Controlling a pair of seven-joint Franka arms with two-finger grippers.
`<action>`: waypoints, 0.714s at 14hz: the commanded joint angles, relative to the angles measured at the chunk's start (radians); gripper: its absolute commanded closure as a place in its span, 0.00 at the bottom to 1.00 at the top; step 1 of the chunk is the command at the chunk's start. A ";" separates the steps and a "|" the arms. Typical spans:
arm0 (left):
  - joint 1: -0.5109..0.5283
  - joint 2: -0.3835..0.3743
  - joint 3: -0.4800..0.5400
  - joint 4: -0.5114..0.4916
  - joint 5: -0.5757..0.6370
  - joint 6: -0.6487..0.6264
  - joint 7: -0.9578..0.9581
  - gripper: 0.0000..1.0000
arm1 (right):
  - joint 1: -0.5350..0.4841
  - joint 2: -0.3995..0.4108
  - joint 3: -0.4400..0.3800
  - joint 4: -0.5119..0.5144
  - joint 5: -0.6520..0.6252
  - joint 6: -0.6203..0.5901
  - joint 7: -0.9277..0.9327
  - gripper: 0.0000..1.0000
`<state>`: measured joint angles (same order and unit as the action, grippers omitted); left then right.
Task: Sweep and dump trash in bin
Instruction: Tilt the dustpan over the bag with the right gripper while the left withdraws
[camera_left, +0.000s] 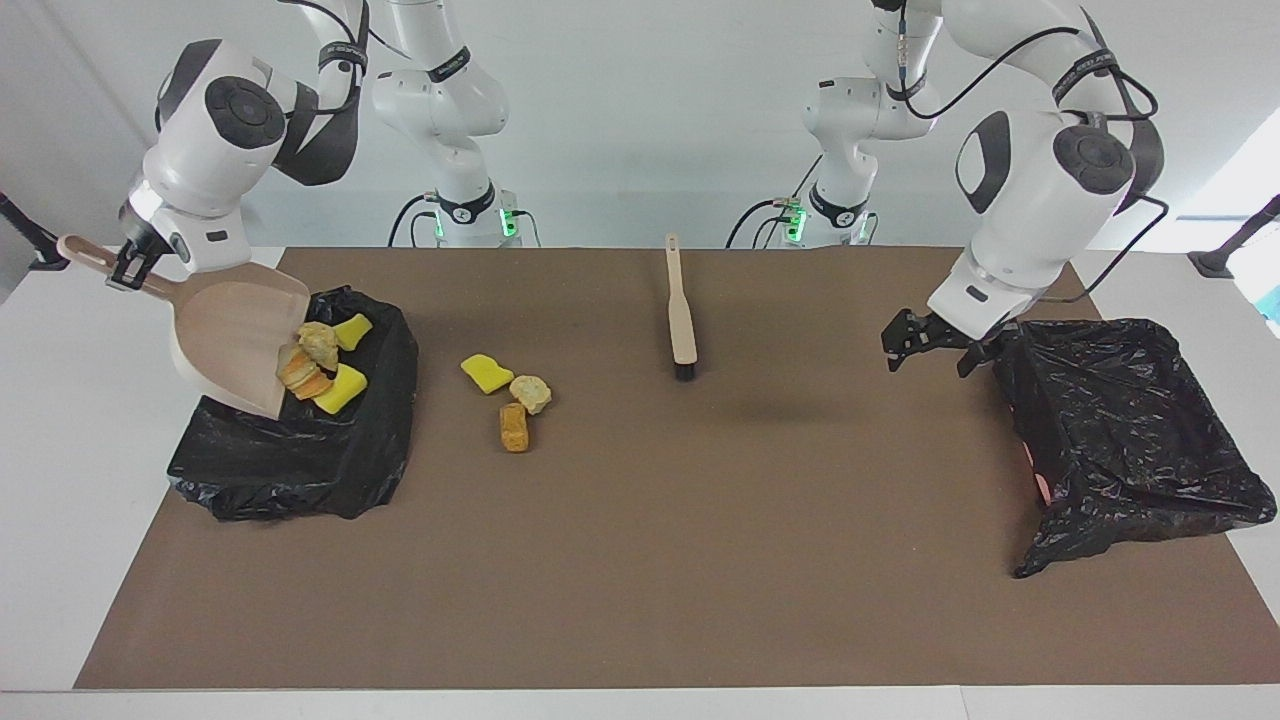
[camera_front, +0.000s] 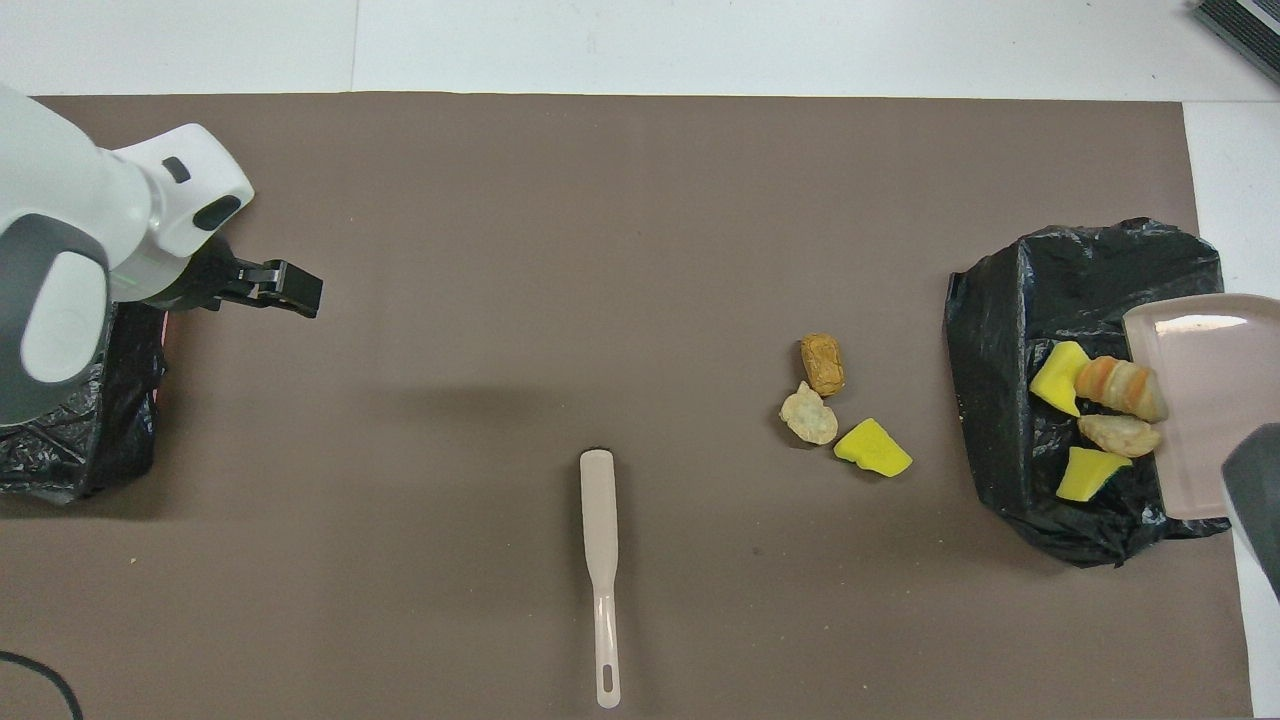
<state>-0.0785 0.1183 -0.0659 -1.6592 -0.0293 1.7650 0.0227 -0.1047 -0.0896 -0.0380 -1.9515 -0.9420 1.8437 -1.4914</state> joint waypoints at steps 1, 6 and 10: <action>0.040 -0.060 -0.003 -0.010 -0.017 -0.050 0.053 0.00 | 0.049 -0.015 0.003 0.016 -0.055 -0.073 0.006 1.00; 0.046 -0.149 0.023 0.001 0.005 -0.128 0.042 0.00 | 0.128 -0.030 0.004 0.066 -0.077 -0.219 0.007 1.00; 0.046 -0.146 0.021 0.070 0.017 -0.208 0.062 0.00 | 0.129 -0.068 0.062 0.112 -0.066 -0.338 0.014 1.00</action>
<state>-0.0389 -0.0331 -0.0417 -1.6133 -0.0244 1.5883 0.0617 0.0243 -0.1339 -0.0171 -1.8685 -0.9877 1.5818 -1.4882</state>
